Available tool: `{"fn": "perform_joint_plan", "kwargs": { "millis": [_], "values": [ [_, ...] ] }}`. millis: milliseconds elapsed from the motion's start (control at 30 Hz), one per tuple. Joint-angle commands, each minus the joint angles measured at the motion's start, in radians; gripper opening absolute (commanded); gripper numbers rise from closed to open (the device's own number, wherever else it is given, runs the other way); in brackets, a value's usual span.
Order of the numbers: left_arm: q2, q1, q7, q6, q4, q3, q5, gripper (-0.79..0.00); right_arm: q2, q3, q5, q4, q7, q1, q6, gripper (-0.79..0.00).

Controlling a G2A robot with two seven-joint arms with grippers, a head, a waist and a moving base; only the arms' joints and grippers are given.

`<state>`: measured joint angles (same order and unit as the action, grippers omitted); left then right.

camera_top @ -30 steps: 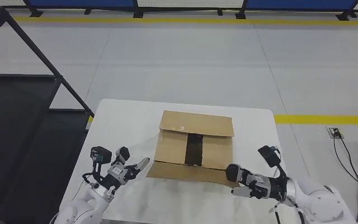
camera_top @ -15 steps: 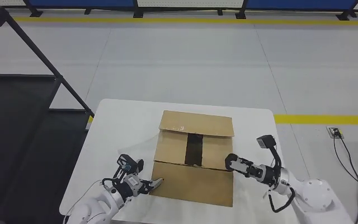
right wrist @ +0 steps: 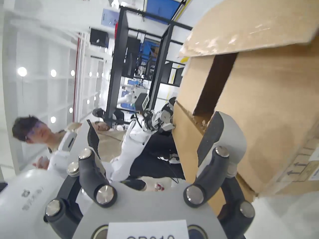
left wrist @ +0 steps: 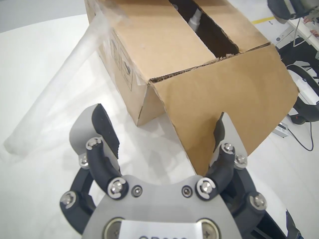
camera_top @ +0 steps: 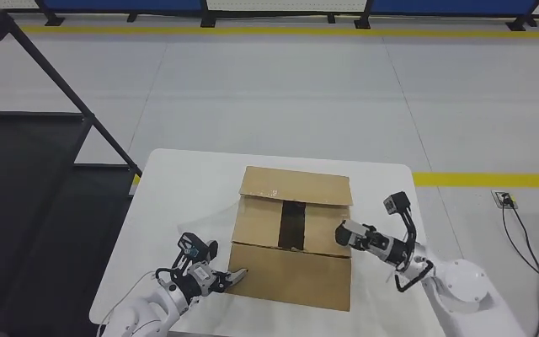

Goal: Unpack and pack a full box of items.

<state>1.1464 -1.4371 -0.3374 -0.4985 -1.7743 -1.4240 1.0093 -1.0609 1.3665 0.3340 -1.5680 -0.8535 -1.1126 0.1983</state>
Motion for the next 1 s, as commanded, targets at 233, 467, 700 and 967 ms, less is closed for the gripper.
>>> {"fn": "perform_joint_plan", "kwargs": {
  "millis": [233, 467, 700, 967],
  "values": [
    [0.000, 0.000, 0.000, 0.000, 0.000, 0.000, 0.000, 0.000, -0.034, -0.090, 0.059, 0.144, 0.169, 0.147, -0.048, 0.000],
    [0.000, 0.000, 0.000, 0.000, 0.000, 0.000, 0.000, 0.000, -0.069, -0.145, 0.087, 0.201, 0.363, 0.267, -0.012, 0.000],
    [0.000, 0.000, 0.000, 0.000, 0.000, 0.000, 0.000, 0.000, -0.110, -0.267, -0.111, 0.275, 0.602, 0.435, -0.110, 0.000],
    [0.000, 0.000, 0.000, 0.000, 0.000, 0.000, 0.000, 0.000, -0.194, -0.464, -0.281, 0.509, 0.765, 0.664, -0.285, 0.000]
  ]
}}
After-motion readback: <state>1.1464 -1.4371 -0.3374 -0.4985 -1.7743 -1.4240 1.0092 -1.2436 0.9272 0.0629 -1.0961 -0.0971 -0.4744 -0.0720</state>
